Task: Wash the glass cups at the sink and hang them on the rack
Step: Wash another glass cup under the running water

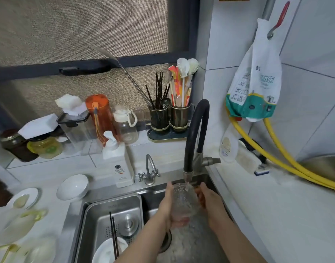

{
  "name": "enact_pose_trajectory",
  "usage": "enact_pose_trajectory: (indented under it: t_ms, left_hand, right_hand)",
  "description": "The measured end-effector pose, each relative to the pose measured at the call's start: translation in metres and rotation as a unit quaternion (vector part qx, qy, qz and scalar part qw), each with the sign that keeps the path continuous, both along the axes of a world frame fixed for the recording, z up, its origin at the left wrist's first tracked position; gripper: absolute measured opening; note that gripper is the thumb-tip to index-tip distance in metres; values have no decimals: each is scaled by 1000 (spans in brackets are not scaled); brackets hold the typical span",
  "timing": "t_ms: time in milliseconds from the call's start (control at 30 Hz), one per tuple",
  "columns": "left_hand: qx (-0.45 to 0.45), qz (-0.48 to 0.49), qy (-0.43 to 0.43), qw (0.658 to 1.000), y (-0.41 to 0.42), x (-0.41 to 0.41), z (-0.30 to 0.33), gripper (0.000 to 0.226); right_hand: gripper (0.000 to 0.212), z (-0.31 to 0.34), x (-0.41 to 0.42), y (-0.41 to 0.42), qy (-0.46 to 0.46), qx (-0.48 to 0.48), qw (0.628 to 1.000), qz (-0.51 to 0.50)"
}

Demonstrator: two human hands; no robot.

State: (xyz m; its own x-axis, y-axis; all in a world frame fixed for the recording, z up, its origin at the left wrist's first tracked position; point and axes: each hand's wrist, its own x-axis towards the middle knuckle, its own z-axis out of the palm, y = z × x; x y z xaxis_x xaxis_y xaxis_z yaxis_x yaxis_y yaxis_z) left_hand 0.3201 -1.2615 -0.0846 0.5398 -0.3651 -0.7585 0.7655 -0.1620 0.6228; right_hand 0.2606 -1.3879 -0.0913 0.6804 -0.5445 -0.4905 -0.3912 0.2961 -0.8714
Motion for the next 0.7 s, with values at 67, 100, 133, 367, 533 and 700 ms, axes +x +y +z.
enact_pose_trajectory:
  t_ms: [67, 100, 133, 367, 533, 700]
  left_hand:
    - [11, 14, 39, 999, 3, 2, -3, 80]
    - [33, 21, 32, 999, 5, 2, -5, 77]
    - [50, 30, 21, 998, 6, 4, -8, 73]
    - [15, -6, -56, 998, 8, -1, -10, 97]
    - [20, 27, -43, 999, 2, -3, -8, 81]
    - [-8, -10, -8, 1000, 1, -4, -7, 64]
  right_hand:
    - [36, 4, 2, 1, -11, 30, 999, 29]
    - [32, 7, 3, 2, -14, 37, 998, 45]
    - [29, 8, 5, 3, -15, 30, 997, 66]
    - [34, 14, 10, 8, -31, -102, 990, 97]
    - [20, 24, 4, 12, -51, -207, 969, 127]
    - [43, 8, 3, 13, -97, -254, 934, 232]
